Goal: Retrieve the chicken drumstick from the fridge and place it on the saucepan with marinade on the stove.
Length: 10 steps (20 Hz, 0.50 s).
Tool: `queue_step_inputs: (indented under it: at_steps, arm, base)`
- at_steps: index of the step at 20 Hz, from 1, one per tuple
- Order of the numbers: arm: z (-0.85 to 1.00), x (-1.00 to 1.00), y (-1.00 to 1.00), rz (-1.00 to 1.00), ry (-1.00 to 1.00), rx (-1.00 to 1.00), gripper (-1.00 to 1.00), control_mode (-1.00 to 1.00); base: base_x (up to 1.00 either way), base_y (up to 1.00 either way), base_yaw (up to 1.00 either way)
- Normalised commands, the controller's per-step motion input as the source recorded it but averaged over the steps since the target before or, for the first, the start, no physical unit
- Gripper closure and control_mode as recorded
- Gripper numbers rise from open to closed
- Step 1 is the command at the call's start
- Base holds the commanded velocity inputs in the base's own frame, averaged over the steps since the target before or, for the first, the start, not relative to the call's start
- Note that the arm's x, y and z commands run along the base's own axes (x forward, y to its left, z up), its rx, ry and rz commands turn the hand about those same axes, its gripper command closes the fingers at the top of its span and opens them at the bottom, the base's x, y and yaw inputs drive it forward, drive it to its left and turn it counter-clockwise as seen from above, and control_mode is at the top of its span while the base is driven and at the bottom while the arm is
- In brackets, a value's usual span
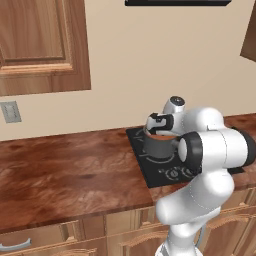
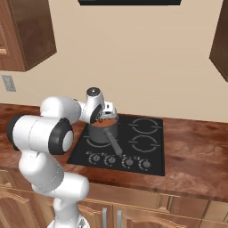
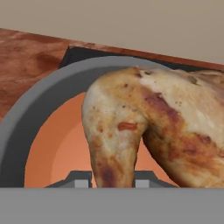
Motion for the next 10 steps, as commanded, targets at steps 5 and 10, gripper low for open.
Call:
queue_step_inputs:
  at_steps: [5,10]
  arm:
    - [0.0,0.09,0.0,0.0,0.0,0.0,-1.0,-1.0]
    - [0.0,0.04,0.0,0.0,0.0,0.0,-1.0,-1.0]
  base:
    - [0.0,0.0,0.0]
    - [0.0,0.0,0.0]
